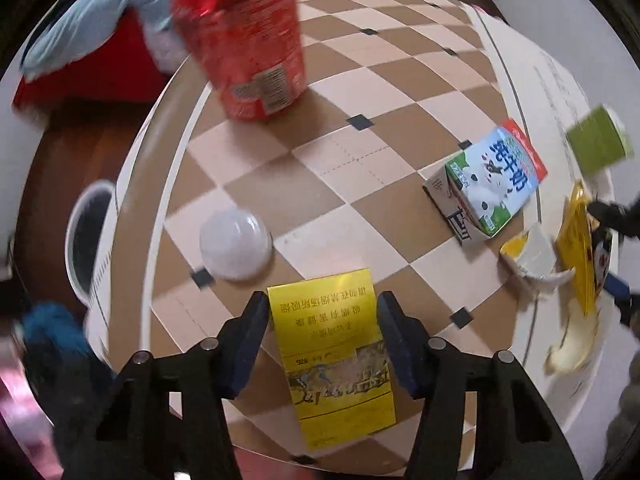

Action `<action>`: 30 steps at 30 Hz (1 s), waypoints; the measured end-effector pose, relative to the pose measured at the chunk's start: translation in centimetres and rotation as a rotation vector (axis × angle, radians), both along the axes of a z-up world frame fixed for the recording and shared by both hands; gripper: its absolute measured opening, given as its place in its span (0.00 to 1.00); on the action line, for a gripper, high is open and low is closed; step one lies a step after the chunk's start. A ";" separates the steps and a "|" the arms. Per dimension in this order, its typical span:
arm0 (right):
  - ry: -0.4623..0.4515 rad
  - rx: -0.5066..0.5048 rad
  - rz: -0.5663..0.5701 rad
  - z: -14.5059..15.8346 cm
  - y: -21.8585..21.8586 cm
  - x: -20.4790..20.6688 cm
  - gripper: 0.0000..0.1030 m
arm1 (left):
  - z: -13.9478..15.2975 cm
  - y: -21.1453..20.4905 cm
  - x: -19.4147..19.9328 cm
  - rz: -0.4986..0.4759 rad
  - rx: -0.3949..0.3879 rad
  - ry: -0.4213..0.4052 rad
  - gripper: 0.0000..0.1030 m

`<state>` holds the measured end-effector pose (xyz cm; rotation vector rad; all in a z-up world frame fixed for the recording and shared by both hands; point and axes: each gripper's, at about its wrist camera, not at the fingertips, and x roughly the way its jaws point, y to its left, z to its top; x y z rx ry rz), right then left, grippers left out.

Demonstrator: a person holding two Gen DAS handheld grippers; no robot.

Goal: Collect trash
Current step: 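Grasp the yellow cigarette pack with the left tool while the right tool grasps the yellow snack bag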

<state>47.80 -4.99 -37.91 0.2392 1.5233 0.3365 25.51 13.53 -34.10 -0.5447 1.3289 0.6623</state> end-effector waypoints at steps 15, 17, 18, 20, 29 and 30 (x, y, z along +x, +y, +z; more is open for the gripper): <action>-0.199 -0.147 0.208 4.4 -2.0 -1.6 0.53 | -0.8 -3.1 -1.5 -0.032 -0.049 0.012 0.56; -0.198 -0.190 0.226 4.0 -3.0 -1.6 0.54 | -1.0 -3.7 -1.9 -0.036 -0.047 0.008 0.56; -0.193 -0.206 0.232 3.6 -3.3 -1.4 0.55 | -1.0 -4.0 -2.0 -0.039 -0.041 0.005 0.56; -0.171 -0.200 0.234 3.0 -4.0 -1.2 0.57 | -1.0 -4.5 -2.2 -0.038 -0.032 0.000 0.57; -0.183 -0.181 0.225 2.7 -3.9 -1.4 0.48 | 0.5 -3.1 -2.6 -0.078 0.040 -0.013 0.54; -0.198 -0.171 0.225 3.2 -3.8 -1.6 0.48 | 1.0 -3.5 -2.8 -0.084 0.053 -0.021 0.54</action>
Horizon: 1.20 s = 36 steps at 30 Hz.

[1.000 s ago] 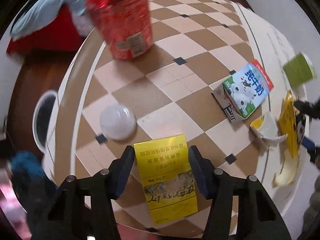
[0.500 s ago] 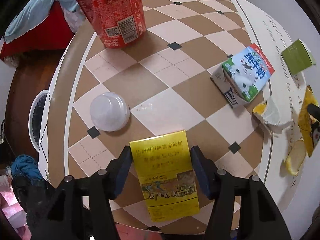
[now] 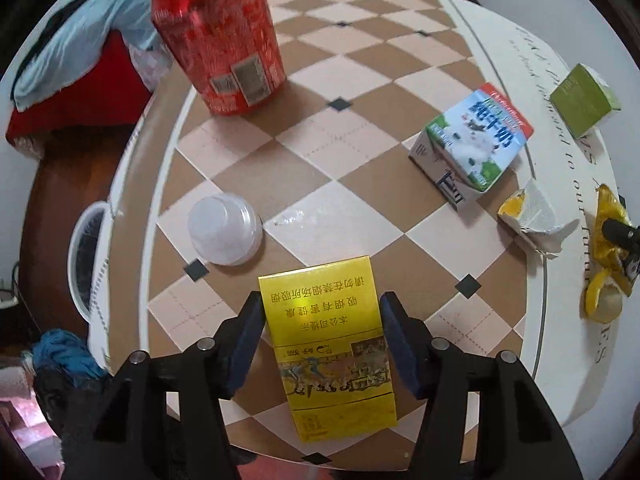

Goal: Collect trash
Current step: 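Grasp the yellow cigarette pack with the left tool while the right tool grasps the yellow snack bag, then carry the pack and snack bag over the bin and open both tools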

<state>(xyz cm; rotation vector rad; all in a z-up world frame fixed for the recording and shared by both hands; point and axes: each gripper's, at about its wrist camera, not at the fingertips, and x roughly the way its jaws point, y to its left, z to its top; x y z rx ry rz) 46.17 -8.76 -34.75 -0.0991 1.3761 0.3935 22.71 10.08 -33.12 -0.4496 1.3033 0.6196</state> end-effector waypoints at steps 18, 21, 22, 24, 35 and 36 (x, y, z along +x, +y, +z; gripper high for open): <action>-0.307 0.197 0.185 13.8 4.8 -8.7 0.47 | 14.7 1.1 -4.9 0.005 0.190 -0.307 0.53; -0.328 0.239 0.254 16.1 7.5 -11.6 0.47 | 16.9 3.3 -6.3 0.021 0.206 -0.353 0.53; -0.331 0.249 0.270 16.5 8.2 -12.4 0.47 | 17.7 4.1 -7.2 0.029 0.211 -0.370 0.53; -0.333 0.278 0.311 17.5 10.4 -14.5 0.47 | 18.8 5.5 -8.9 0.046 0.228 -0.389 0.53; -0.220 0.347 0.576 14.0 26.7 -27.8 0.47 | 18.5 18.4 -23.3 0.253 0.312 -0.342 0.53; -0.200 0.338 0.602 12.8 28.8 -29.2 0.47 | 17.7 19.4 -24.3 0.274 0.306 -0.330 0.53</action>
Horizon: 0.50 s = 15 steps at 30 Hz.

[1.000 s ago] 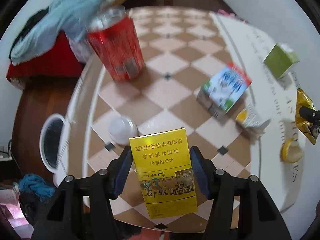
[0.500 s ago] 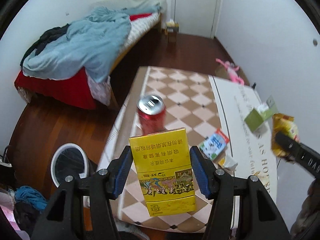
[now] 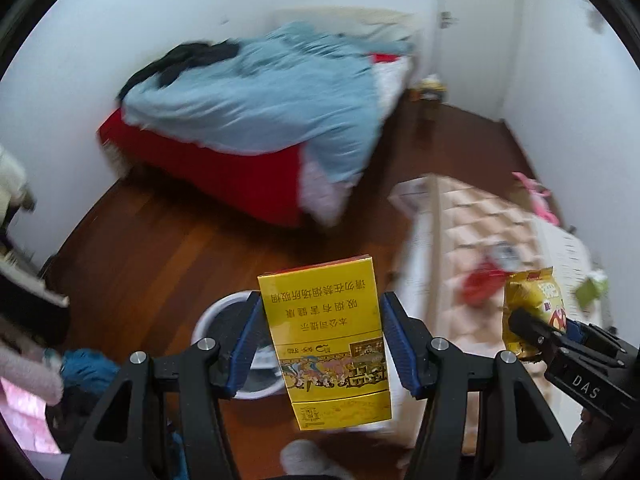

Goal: Collect trash
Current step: 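Carry the pack and snack bag over the bin and open both tools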

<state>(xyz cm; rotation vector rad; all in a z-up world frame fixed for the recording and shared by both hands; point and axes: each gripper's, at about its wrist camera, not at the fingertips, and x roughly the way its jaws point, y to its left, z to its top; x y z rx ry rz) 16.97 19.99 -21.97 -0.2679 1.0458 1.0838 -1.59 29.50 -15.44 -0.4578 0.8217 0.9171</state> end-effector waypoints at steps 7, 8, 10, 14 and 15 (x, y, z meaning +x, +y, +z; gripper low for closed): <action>0.077 -0.136 0.141 -9.6 10.6 -7.1 0.47 | -9.4 9.6 -8.0 0.143 -0.192 0.074 0.53; 0.092 -0.154 0.153 -11.1 11.7 -7.8 0.47 | -10.8 10.6 -8.6 0.160 -0.227 0.074 0.53; 0.115 -0.195 0.176 -13.7 13.9 -9.1 0.47 | -14.1 13.2 -9.8 0.184 -0.312 0.080 0.53; 0.128 -0.245 0.208 -17.6 17.2 -10.5 0.47 | -18.9 16.6 -10.5 0.203 -0.448 0.066 0.54; 0.134 -0.255 0.213 -18.5 18.0 -10.8 0.47 | -19.9 17.4 -10.5 0.214 -0.482 0.058 0.54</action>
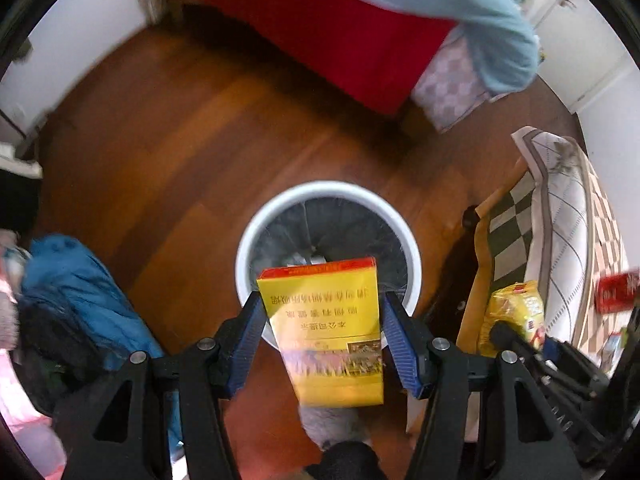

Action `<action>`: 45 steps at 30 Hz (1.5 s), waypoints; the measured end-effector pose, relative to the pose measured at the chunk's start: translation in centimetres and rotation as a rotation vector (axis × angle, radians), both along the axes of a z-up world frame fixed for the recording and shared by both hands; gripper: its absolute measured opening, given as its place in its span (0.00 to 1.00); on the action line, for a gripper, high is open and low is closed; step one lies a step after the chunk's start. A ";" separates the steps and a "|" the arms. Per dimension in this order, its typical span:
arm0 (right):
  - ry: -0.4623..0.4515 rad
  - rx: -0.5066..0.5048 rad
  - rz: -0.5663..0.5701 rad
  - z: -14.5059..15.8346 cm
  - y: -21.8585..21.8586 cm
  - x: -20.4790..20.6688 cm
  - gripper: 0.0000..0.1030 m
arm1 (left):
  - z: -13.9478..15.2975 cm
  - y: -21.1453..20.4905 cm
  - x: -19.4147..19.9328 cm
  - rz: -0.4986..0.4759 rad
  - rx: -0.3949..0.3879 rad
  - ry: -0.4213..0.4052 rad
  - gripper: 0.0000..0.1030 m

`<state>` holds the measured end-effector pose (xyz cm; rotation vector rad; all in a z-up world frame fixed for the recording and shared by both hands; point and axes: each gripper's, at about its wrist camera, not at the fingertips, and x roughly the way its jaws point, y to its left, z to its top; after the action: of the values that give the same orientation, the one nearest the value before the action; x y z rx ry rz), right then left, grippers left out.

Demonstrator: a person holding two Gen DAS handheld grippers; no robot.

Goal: Collect trash
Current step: 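Carry the pack and snack bag over the bin and open both tools, then move both tools back over the table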

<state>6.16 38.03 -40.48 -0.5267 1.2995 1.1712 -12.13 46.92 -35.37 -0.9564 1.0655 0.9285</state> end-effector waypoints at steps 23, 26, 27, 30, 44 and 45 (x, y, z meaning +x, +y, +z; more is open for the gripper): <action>-0.124 -0.090 0.072 -1.2 0.4 -0.9 0.97 | -0.2 -3.6 -4.1 0.084 0.136 0.220 0.91; -0.152 -0.089 0.073 0.2 -0.7 -1.3 0.97 | 1.0 -4.3 -4.3 0.084 0.146 0.207 0.91; -0.159 -0.086 0.076 0.7 -1.0 -1.5 0.97 | 1.6 -4.6 -4.4 0.083 0.153 0.204 0.91; -0.164 -0.077 0.077 2.3 -2.0 -2.1 0.97 | 3.0 -5.6 -4.5 0.076 0.179 0.207 0.91; -0.202 0.057 0.095 12.7 -7.7 -5.0 0.97 | 10.8 -11.2 -7.1 0.068 0.275 0.152 0.91; -0.202 0.070 0.094 13.5 -8.2 -5.1 0.97 | 11.5 -11.7 -7.4 0.068 0.283 0.144 0.91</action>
<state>1.07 29.80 -27.00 -0.6431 1.0674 1.2037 -19.51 35.18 -23.84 -0.7022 0.9933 1.1833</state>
